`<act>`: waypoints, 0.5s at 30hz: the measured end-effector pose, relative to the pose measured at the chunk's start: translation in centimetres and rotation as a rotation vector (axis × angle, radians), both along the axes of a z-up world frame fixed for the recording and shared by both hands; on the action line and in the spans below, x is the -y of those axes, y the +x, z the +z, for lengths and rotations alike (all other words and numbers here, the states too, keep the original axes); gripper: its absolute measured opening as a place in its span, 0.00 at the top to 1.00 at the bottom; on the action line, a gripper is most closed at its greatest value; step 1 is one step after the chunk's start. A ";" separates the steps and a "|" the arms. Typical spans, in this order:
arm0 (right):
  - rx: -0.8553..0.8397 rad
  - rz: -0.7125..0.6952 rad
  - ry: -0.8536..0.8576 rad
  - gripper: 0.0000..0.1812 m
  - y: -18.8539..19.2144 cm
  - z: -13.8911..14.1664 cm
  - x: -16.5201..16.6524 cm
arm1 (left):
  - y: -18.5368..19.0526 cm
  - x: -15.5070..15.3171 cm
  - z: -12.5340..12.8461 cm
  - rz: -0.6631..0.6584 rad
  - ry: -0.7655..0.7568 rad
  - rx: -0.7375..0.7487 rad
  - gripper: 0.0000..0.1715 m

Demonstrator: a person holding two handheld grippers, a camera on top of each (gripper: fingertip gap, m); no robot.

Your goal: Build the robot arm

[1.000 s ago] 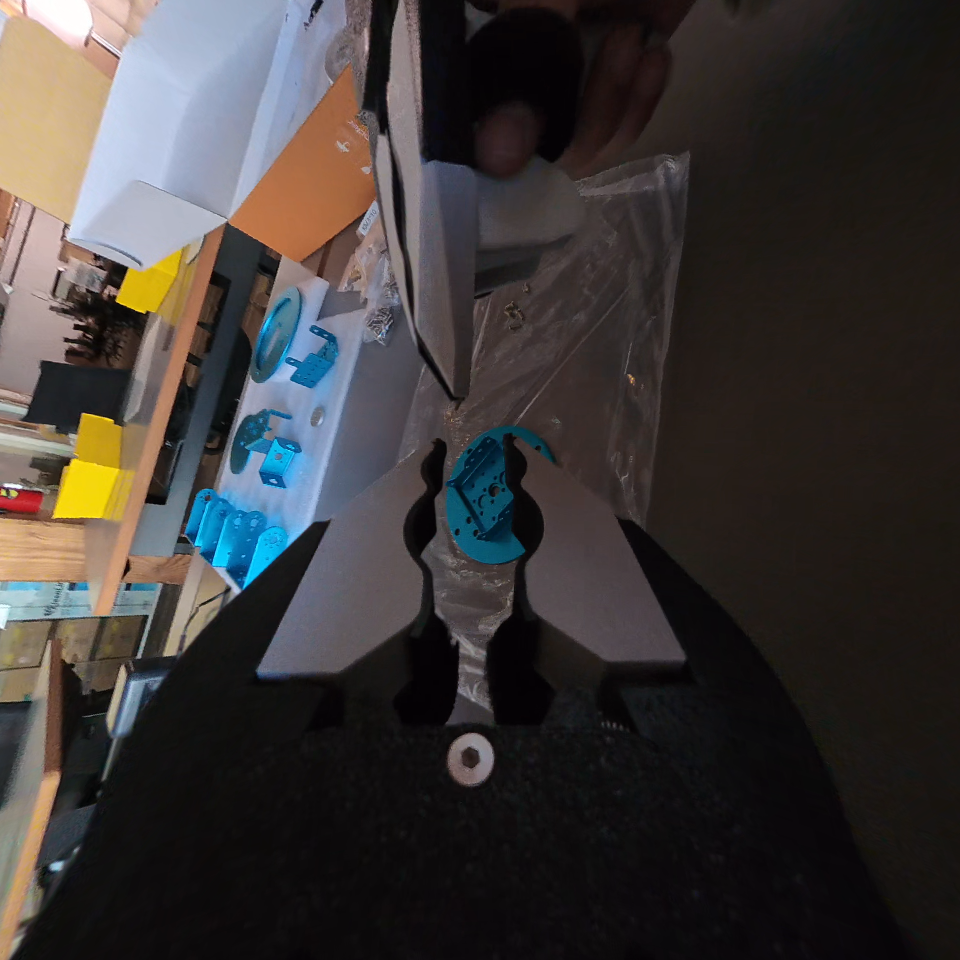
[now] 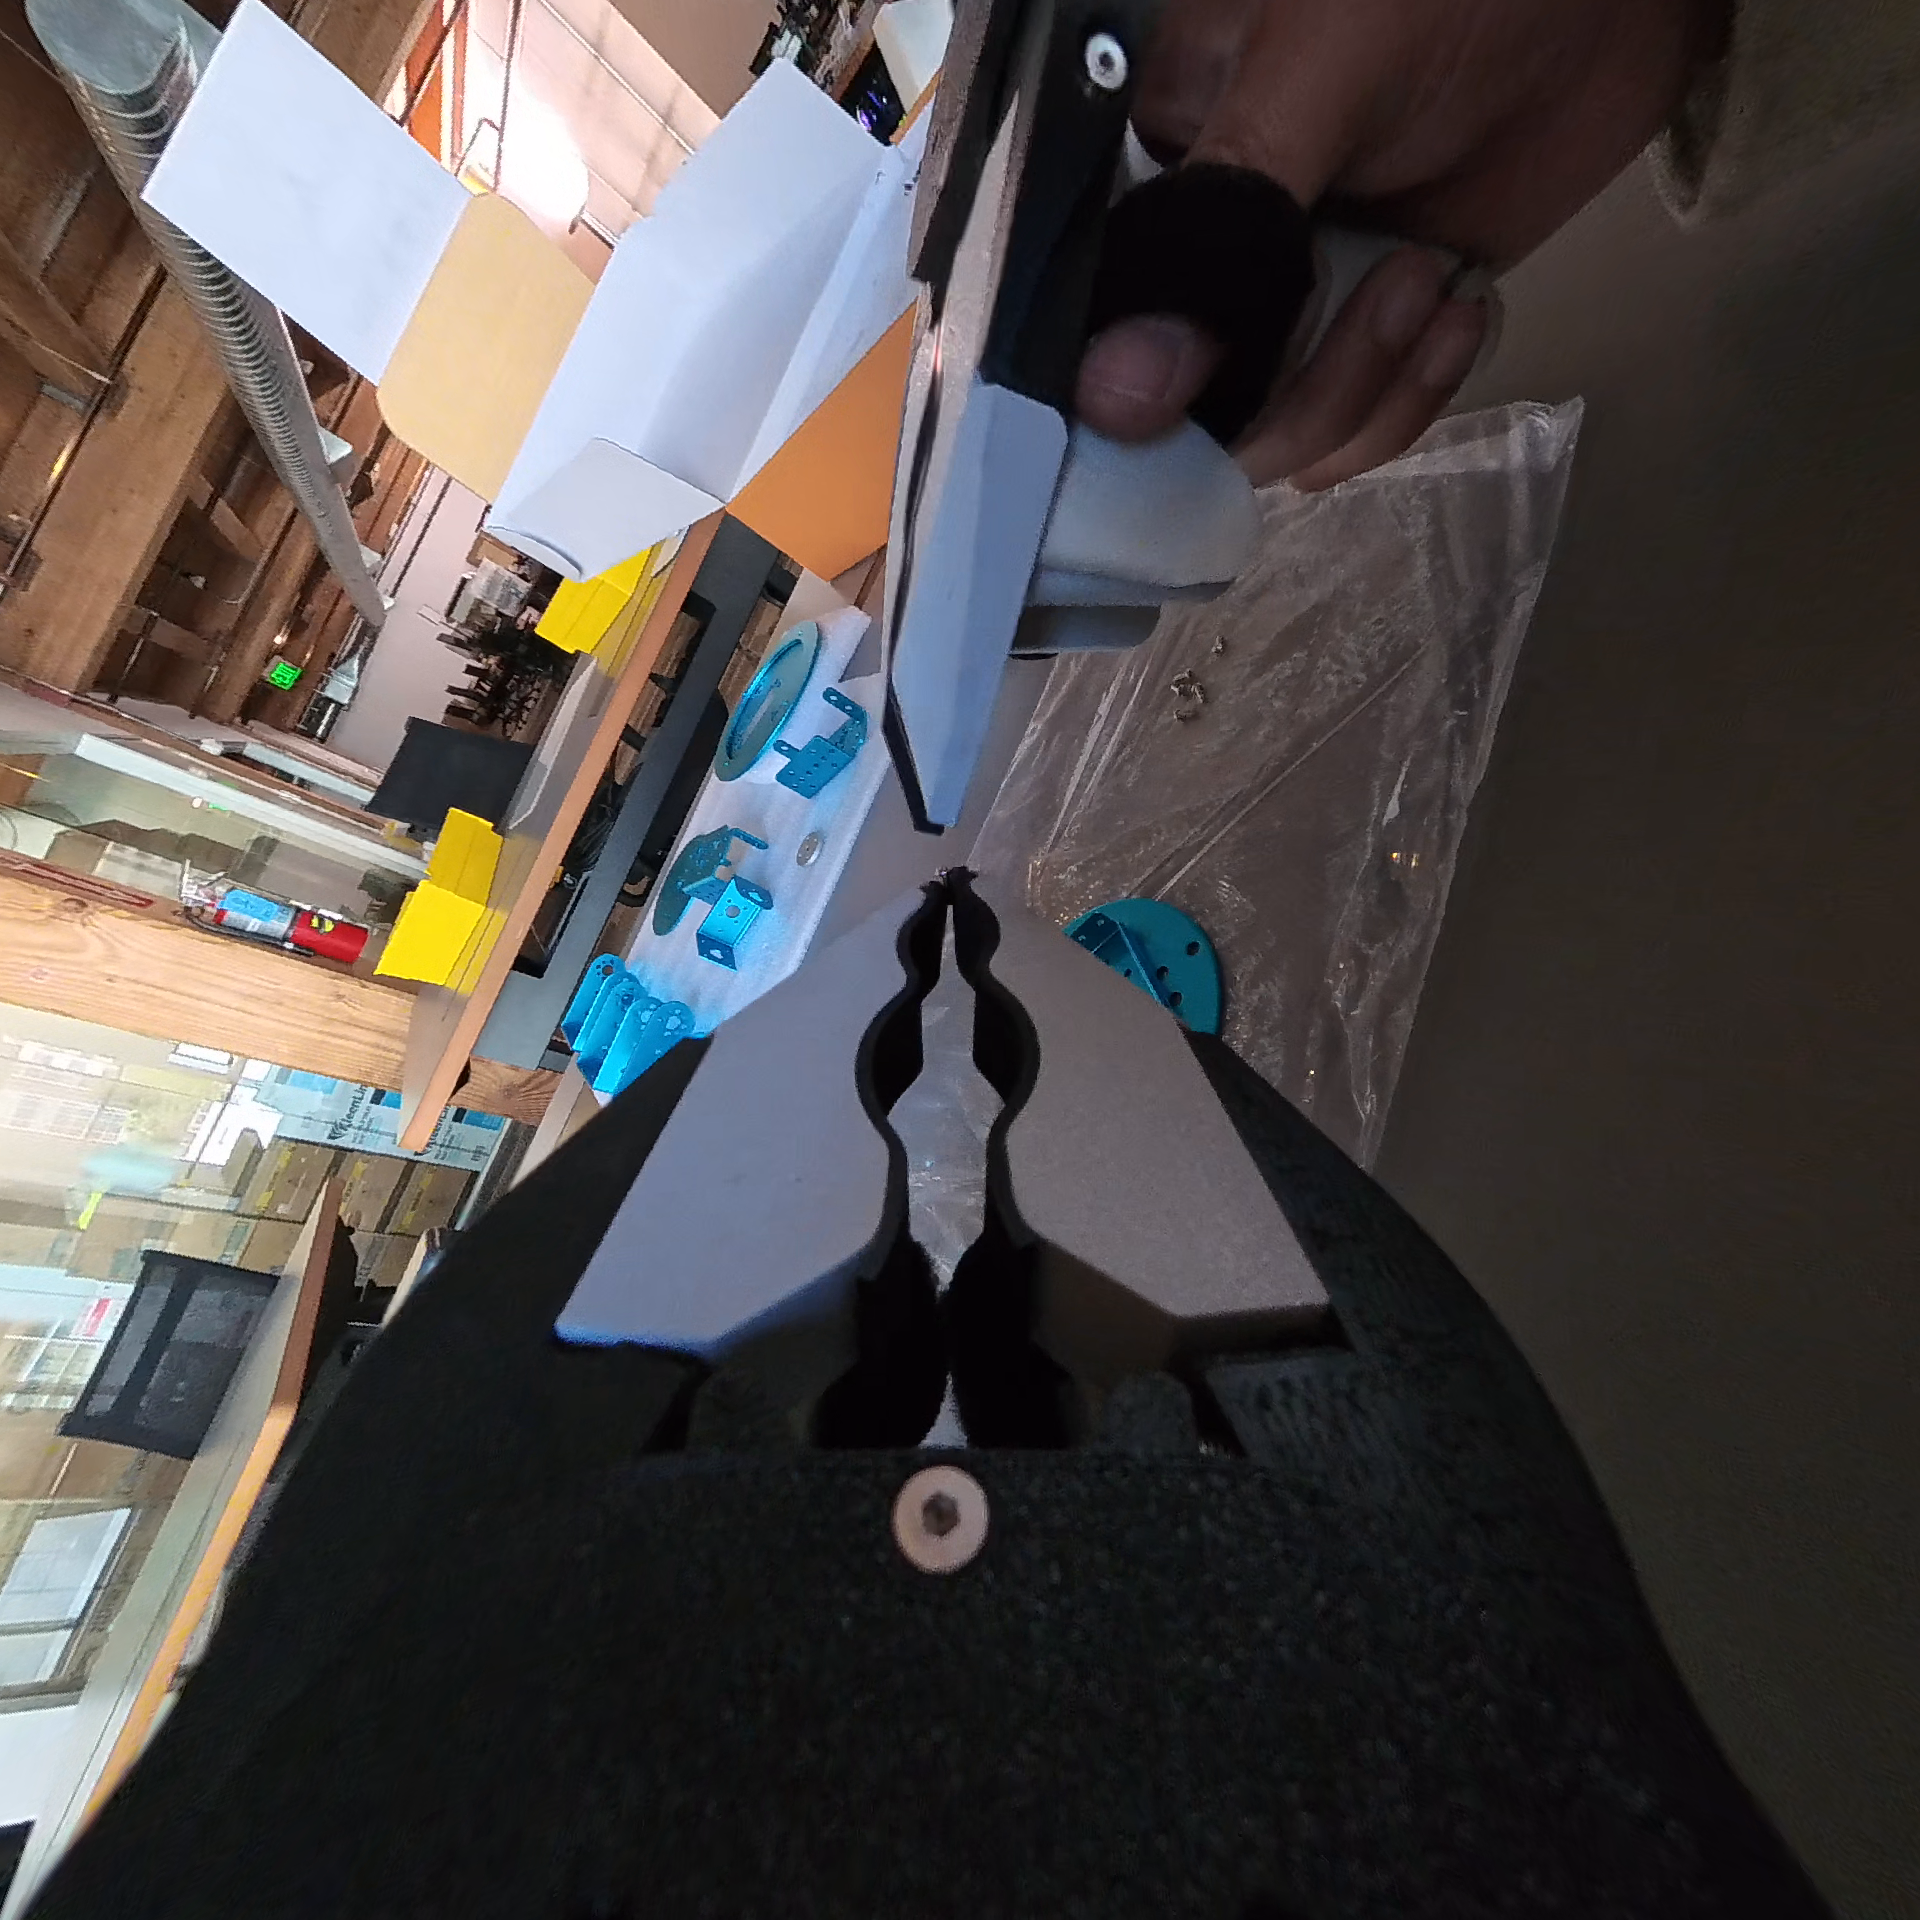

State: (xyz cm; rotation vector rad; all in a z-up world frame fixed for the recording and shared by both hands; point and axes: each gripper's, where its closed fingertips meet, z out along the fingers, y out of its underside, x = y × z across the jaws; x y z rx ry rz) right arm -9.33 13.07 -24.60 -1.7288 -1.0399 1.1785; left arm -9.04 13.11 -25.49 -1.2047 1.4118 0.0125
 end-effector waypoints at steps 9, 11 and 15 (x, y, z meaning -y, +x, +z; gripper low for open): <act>-0.019 0.032 -0.024 0.96 -0.6 -0.2 0.5 | 0.2 0.2 0.0 -0.006 0.019 -0.009 1.00; -0.030 0.032 -0.039 0.96 -0.6 -0.2 0.4 | 0.2 0.2 0.0 -0.005 0.028 -0.010 1.00; -0.050 0.049 -0.055 0.99 -0.5 -0.1 0.6 | 0.3 0.7 0.2 -0.028 0.050 -0.008 1.00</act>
